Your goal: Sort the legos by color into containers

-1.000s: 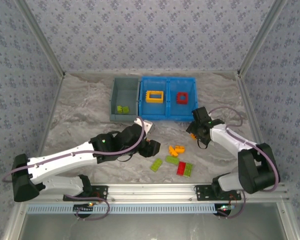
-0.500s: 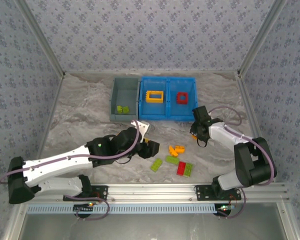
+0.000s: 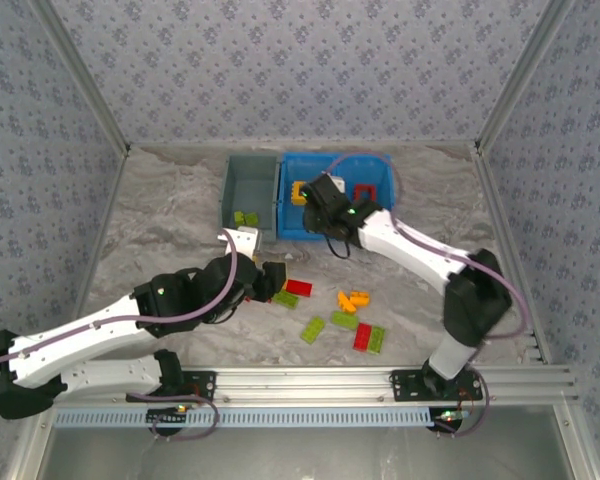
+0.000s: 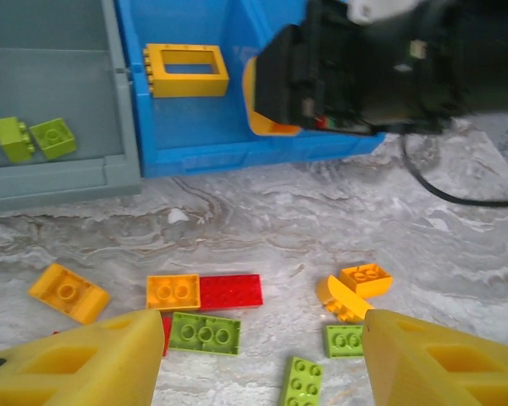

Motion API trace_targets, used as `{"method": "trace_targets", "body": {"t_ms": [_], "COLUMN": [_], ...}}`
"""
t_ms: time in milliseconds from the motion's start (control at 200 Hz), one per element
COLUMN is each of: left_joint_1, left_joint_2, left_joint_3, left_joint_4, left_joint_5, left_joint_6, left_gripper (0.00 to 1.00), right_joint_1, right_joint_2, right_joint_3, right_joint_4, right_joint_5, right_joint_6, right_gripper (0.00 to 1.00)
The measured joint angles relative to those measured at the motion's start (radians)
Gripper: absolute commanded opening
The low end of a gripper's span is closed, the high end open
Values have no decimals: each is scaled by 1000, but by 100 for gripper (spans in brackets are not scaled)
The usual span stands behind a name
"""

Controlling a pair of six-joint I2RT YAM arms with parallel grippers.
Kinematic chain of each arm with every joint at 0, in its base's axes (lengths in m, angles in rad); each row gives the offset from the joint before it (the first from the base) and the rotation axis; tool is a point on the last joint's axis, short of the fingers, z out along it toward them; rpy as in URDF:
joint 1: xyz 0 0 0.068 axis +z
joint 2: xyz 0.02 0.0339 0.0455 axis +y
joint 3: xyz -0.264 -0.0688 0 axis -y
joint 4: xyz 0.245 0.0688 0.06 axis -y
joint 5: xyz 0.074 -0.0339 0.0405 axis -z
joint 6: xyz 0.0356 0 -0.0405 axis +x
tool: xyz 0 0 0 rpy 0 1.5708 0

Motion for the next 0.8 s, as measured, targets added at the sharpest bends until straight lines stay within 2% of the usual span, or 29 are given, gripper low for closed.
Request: {"method": "trace_targets", "body": {"t_ms": [170,305,455,560,805], "left_joint_1": [0,1,28,48,68], "left_joint_2": [1,4,19,11,-8], "left_joint_3": [0,0,-6,-27,-55], "left_joint_4": [-60,-148,-266,-304,-348], "left_joint_5": [-42,-81,-101,-100,-97], "left_joint_6": [-56,-126,-216,-254,-296], "left_gripper": [60,59,59,59,59], "right_joint_1": [-31,-54,-69,-69,-53], "right_joint_2": [253,359,395,399,362], "right_joint_3": [190,261,297,322,320], "right_joint_4": [-19,-42,-66,-79,-102], "right_joint_5": [-56,-88,-109,-119,-99], "right_joint_6": [-39,-47,-60,-64,-87], "right_gripper": [27,32,50,56,55]}}
